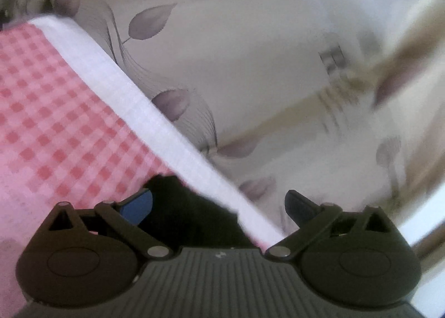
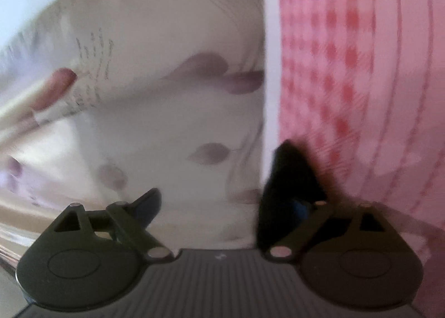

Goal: Fold small clothes

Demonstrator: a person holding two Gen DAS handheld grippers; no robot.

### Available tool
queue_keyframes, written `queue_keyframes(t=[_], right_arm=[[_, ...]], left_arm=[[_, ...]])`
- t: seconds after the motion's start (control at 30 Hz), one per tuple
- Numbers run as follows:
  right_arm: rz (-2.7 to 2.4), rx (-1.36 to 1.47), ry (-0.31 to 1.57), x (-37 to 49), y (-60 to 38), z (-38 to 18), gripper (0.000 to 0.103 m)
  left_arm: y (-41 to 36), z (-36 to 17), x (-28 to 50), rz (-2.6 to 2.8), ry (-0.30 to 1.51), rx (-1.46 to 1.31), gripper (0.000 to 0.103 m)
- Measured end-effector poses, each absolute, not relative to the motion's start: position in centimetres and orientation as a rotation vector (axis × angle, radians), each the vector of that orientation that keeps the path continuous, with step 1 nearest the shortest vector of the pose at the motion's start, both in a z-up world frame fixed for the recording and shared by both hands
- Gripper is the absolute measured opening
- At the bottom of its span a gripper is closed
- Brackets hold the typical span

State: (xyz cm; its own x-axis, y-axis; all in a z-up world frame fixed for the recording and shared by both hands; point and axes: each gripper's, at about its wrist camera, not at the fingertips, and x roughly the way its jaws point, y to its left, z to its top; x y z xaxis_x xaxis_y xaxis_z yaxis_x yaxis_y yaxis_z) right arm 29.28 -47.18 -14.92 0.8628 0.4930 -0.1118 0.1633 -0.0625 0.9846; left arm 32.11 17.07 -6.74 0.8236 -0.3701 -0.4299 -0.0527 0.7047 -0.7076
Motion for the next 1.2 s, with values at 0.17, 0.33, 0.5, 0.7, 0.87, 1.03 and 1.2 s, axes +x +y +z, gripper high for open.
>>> queue_keyframes(t=[0.17, 0.33, 0.5, 0.7, 0.87, 1.03, 1.2], right_arm=[[0.269, 1.513, 0.621, 28.3, -48.5, -13.5, 0.097], [0.356, 1.447, 0.557, 26.1, -48.0, -12.2, 0.097], [0.424, 1.457, 0.529, 24.0, -46.3, -13.0, 0.097], [0.461, 1.456, 0.533, 22.5, -45.2, -13.6, 0.097], [0.521, 1.409, 0.502, 21.7, -45.0, -12.7, 0.097], [0.596, 1.269, 0.480, 21.4, -43.4, -10.3, 0.097], [0.678, 0.872, 0.546, 22.5, -38.0, -5.8, 0.095]], left_arm=[[15.0, -8.2, 28.0, -0.306, 0.661, -0.604, 0.098], [11.6, -8.9, 26.6, -0.493, 0.735, -0.504, 0.093], [8.6, -10.0, 30.6, -0.508, 0.823, -0.500, 0.093], [8.2, -6.8, 38.8, -0.404, 0.726, -0.613, 0.093], [11.8, -3.8, 40.1, -0.244, 0.539, -0.750, 0.095], [13.9, -3.9, 36.3, -0.244, 0.503, -0.691, 0.099], [15.2, -7.2, 30.8, -0.249, 0.527, -0.686, 0.100]])
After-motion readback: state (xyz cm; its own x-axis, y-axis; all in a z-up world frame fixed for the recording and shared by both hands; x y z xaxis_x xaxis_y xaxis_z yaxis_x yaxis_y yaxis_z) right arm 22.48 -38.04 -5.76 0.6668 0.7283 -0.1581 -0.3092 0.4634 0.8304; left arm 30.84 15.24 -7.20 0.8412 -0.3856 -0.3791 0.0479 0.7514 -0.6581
